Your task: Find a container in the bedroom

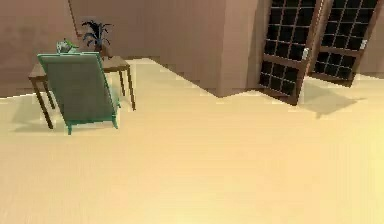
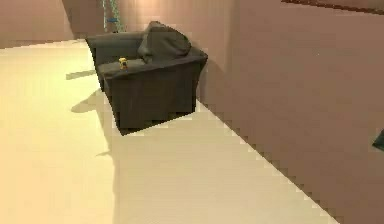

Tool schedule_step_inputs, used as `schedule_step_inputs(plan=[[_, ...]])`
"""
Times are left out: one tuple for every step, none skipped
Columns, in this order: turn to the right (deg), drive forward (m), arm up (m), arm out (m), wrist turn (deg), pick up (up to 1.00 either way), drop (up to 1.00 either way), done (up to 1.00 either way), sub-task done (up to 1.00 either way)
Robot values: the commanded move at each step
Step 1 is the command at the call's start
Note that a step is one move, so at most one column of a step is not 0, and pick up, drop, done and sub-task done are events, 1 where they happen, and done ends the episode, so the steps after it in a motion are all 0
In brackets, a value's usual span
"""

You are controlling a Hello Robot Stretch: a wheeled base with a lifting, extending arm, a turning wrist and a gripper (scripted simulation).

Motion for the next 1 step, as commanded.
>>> schedule_step_inputs(plan=[[-42.0, 0.00, 0.00, 0.00, 0.0, 0.00, 0.00, 0.00, 0.00]])
